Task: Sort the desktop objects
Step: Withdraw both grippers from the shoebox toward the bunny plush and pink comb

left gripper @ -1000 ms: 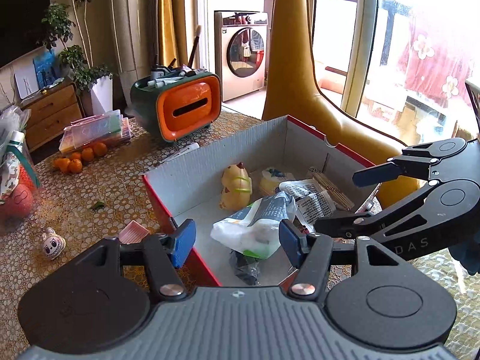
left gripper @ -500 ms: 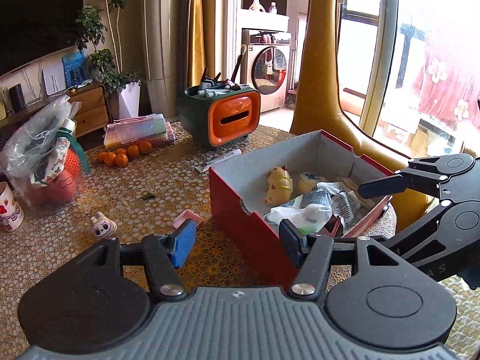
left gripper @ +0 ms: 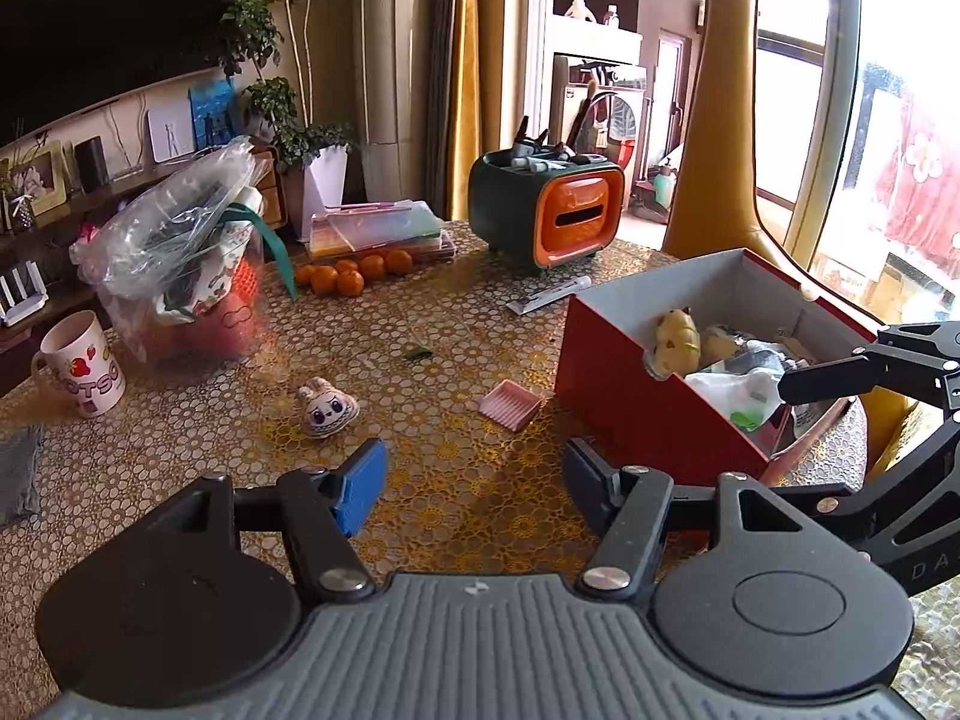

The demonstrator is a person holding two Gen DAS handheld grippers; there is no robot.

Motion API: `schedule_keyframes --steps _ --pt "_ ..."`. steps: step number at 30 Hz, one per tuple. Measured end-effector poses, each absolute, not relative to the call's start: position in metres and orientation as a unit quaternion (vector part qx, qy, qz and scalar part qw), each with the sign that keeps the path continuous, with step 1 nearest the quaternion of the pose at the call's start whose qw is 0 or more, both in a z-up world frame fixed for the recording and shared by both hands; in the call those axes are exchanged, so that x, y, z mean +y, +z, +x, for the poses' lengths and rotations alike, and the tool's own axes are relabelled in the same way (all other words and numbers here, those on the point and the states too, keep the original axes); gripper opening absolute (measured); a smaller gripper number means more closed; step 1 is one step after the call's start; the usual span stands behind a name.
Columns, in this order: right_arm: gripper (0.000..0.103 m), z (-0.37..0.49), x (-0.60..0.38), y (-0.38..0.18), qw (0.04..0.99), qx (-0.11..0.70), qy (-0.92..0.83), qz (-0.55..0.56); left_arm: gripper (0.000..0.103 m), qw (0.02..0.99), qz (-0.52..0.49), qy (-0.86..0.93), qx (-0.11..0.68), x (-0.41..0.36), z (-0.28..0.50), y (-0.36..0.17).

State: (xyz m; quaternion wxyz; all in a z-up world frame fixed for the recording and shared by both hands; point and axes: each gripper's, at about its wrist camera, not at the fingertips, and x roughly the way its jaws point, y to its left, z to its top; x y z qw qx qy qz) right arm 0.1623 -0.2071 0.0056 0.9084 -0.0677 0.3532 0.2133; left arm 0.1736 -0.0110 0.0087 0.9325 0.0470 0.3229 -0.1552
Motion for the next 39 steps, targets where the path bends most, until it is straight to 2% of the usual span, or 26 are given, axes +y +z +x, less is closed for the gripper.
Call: schedule_keyframes --steps 22,24,28,31,39 --pt "0.092 0.212 -0.124 -0.042 0.908 0.358 0.187 -0.107 0.064 0.928 0.029 -0.125 0.35 0.068 0.233 -0.044" --pt "0.092 0.22 -0.12 -0.05 0.909 0.36 0.179 -0.107 0.072 0.928 0.03 -0.124 0.351 0.069 0.241 -0.048" --pt "0.092 0.234 -0.116 -0.067 0.911 0.365 0.161 -0.103 0.073 0.926 0.031 -0.119 0.356 0.068 0.258 -0.057" --pt "0.092 0.244 -0.113 -0.077 0.913 0.366 0.147 -0.105 0.082 0.927 0.028 -0.112 0.356 0.068 0.268 -0.063" --pt "0.091 0.282 -0.102 -0.097 0.918 0.381 0.08 -0.077 0.084 0.927 0.012 -0.094 0.362 0.075 0.293 -0.072"
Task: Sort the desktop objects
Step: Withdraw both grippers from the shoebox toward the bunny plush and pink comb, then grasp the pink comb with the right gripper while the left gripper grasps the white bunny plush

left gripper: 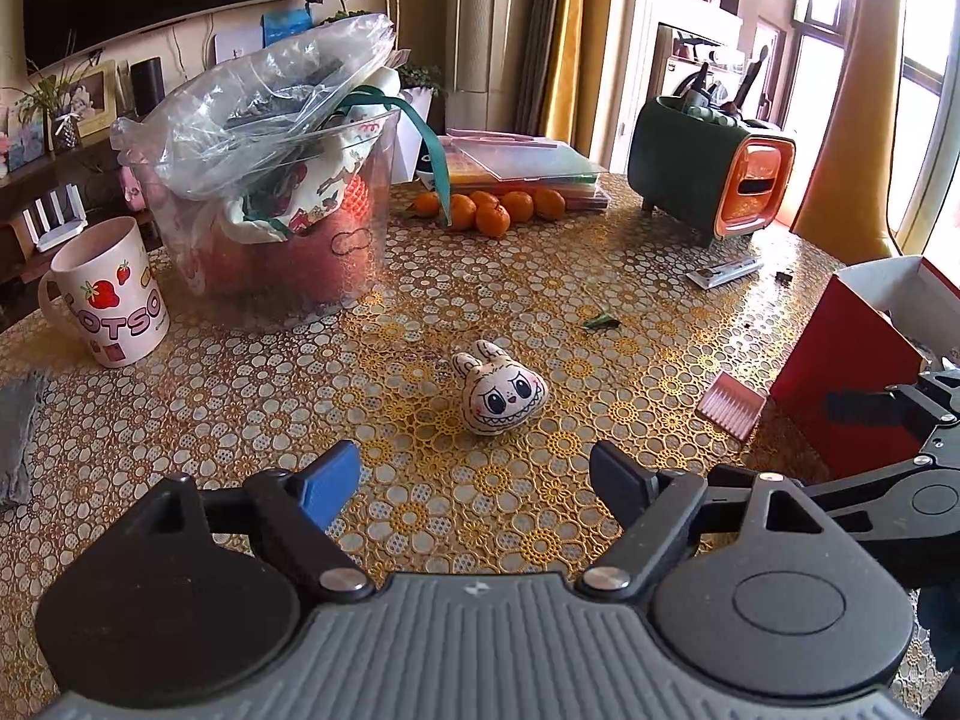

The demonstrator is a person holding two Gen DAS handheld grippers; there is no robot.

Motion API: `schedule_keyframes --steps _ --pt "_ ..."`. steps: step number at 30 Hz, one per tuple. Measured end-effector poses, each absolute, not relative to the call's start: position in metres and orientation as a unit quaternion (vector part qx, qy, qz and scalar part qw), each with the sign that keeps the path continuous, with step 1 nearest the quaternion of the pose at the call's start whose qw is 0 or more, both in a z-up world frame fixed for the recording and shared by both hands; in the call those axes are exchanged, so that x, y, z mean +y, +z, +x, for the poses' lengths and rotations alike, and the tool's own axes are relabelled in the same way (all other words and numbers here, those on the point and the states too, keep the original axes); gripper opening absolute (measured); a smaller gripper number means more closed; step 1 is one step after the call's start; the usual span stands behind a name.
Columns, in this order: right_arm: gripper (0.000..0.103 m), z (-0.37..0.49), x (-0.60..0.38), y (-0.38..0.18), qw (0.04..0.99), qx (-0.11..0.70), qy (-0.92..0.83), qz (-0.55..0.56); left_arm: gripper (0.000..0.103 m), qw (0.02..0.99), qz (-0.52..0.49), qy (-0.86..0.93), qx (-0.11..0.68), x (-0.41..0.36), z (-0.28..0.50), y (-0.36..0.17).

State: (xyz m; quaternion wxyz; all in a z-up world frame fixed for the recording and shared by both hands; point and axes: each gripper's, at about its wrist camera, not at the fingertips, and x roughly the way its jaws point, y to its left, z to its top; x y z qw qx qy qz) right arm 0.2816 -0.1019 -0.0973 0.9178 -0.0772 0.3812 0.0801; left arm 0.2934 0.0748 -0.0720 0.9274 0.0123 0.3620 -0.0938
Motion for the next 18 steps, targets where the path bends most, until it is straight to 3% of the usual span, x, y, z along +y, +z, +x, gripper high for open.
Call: schedule_keyframes --steps 9,18 --pt "0.09 0.319 -0.091 -0.111 0.91 0.413 -0.023 -0.029 0.084 0.928 0.004 -0.076 0.366 0.086 0.3 -0.077" --pt "0.082 0.344 -0.085 -0.118 0.897 0.431 -0.089 0.048 0.084 0.927 0.0 -0.056 0.37 0.098 0.302 -0.077"
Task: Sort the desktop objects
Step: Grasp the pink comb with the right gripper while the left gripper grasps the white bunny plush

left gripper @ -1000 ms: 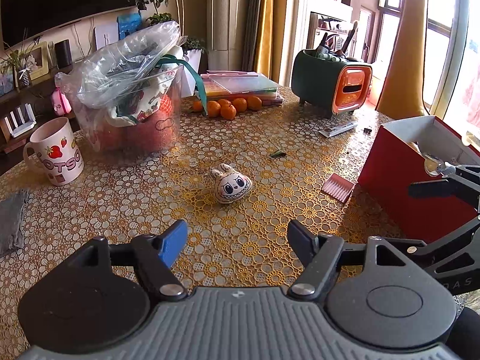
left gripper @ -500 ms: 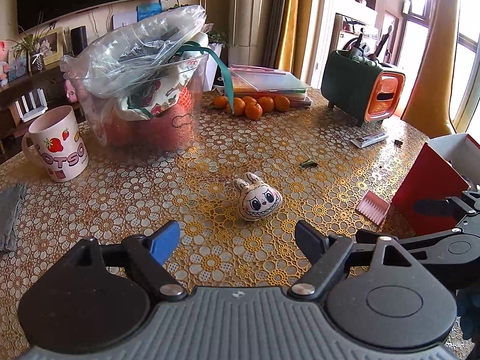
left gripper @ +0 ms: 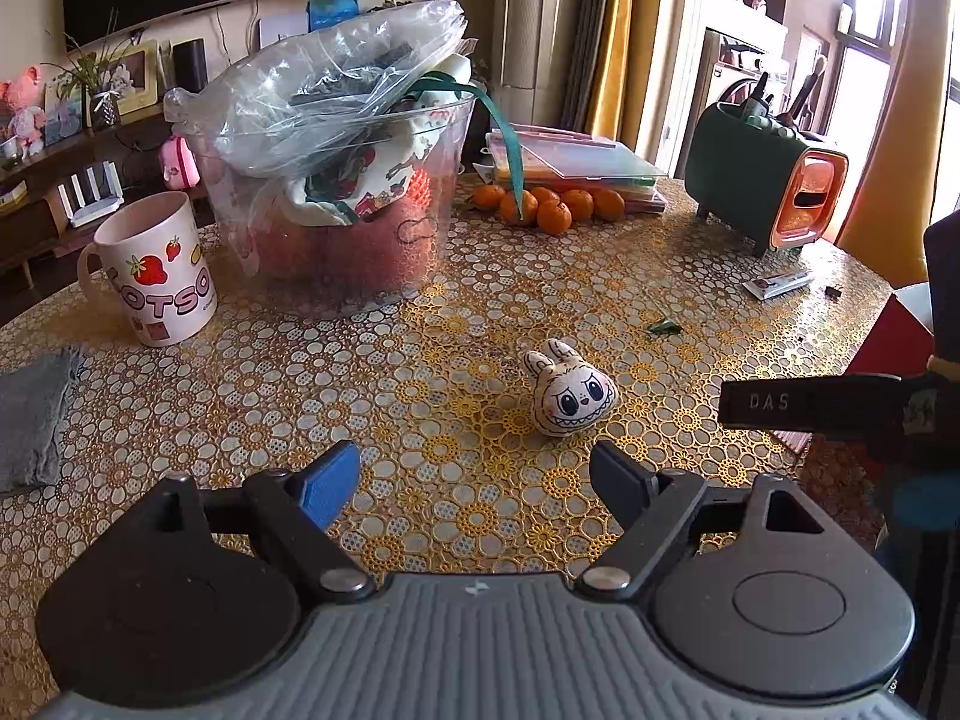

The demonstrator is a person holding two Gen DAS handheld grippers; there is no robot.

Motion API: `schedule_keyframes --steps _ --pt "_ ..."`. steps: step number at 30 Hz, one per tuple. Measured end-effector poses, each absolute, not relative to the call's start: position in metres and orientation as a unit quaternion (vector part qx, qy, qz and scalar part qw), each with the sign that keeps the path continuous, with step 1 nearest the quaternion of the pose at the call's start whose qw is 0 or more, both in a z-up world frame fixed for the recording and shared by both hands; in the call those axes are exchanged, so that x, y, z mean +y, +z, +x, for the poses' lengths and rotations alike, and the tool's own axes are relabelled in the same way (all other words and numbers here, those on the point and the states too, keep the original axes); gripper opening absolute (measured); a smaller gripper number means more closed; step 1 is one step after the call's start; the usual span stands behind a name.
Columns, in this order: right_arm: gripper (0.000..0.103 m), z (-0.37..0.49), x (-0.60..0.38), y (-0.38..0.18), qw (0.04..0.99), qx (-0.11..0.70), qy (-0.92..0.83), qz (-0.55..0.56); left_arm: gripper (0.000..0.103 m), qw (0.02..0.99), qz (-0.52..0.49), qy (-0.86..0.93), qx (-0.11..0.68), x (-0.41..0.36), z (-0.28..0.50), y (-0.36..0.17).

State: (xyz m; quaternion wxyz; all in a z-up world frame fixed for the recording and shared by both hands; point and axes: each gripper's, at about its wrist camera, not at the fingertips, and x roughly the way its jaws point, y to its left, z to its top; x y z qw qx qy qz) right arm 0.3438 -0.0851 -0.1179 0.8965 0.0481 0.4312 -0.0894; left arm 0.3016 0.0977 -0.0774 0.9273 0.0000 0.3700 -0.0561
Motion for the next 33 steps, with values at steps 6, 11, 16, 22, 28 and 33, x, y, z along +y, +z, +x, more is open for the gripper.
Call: schedule_keyframes --steps 6,11,16,22,28,33 --pt "0.08 0.354 -0.108 -0.124 0.868 0.449 -0.165 0.138 0.084 0.926 0.016 -0.059 0.372 0.093 0.302 -0.078" --pt "0.081 0.363 -0.116 -0.131 0.861 0.447 -0.189 0.151 0.084 0.928 0.013 -0.059 0.368 0.091 0.303 -0.076" --pt "0.083 0.374 -0.109 -0.133 0.861 0.453 -0.186 0.14 0.084 0.928 0.016 -0.059 0.369 0.087 0.309 -0.08" --pt "0.084 0.395 -0.105 -0.133 0.847 0.468 -0.207 0.145 0.084 0.925 0.012 -0.06 0.376 0.088 0.311 -0.089" --pt "0.066 0.399 -0.096 -0.133 0.854 0.462 -0.208 0.12 0.084 0.924 0.004 -0.057 0.379 0.093 0.312 -0.091" --pt "0.046 0.395 -0.091 -0.129 0.866 0.458 -0.164 0.114 0.084 0.924 0.008 -0.06 0.377 0.093 0.309 -0.092"
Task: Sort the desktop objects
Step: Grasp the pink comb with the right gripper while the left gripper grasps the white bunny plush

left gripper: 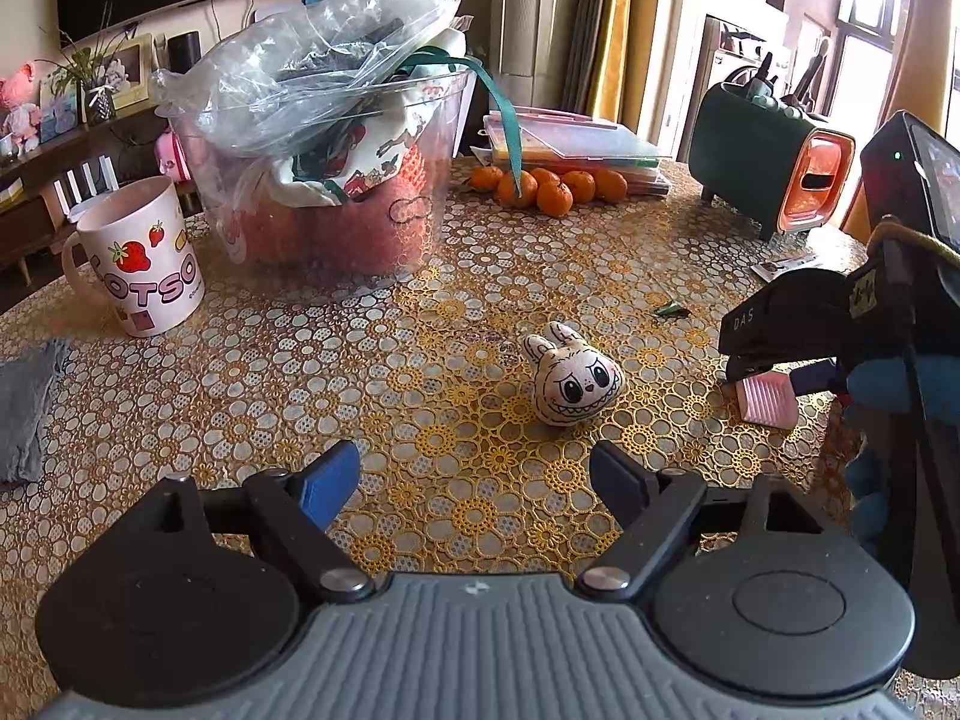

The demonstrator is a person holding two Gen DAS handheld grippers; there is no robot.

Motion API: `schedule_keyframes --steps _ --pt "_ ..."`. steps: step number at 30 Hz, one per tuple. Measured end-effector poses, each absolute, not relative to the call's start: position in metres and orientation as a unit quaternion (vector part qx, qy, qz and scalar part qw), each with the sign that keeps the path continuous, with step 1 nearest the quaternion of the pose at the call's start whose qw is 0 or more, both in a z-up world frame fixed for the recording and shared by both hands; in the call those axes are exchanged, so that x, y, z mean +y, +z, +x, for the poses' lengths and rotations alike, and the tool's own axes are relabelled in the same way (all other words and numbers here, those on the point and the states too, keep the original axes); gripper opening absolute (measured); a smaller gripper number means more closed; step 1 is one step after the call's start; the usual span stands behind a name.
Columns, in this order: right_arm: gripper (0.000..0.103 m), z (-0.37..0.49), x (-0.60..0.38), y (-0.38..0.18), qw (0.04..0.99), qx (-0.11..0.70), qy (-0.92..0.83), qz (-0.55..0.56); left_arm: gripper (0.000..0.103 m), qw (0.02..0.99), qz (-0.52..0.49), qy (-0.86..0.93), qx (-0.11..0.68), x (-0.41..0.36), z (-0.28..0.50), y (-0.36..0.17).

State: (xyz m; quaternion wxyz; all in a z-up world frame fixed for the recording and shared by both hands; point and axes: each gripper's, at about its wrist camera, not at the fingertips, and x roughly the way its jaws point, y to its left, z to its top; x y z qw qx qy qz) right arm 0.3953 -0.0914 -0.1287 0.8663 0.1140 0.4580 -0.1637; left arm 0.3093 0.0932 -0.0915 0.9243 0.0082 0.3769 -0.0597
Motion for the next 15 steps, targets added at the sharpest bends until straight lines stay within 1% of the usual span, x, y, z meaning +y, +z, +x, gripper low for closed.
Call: schedule_keyframes --steps 1,6,11,15 --pt "0.041 0.394 -0.09 -0.129 0.87 0.457 -0.153 0.105 0.084 0.924 0.011 -0.062 0.377 0.092 0.309 -0.092" --pt "0.041 0.384 -0.094 -0.129 0.885 0.451 -0.092 0.076 0.084 0.925 0.029 -0.079 0.371 0.079 0.315 -0.096" --pt "0.04 0.38 -0.105 -0.127 0.885 0.454 -0.055 0.085 0.084 0.922 -0.002 -0.086 0.379 0.066 0.336 -0.105" --pt "0.04 0.376 -0.106 -0.127 0.887 0.455 -0.036 0.072 0.084 0.922 0.002 -0.075 0.38 0.05 0.355 -0.113"
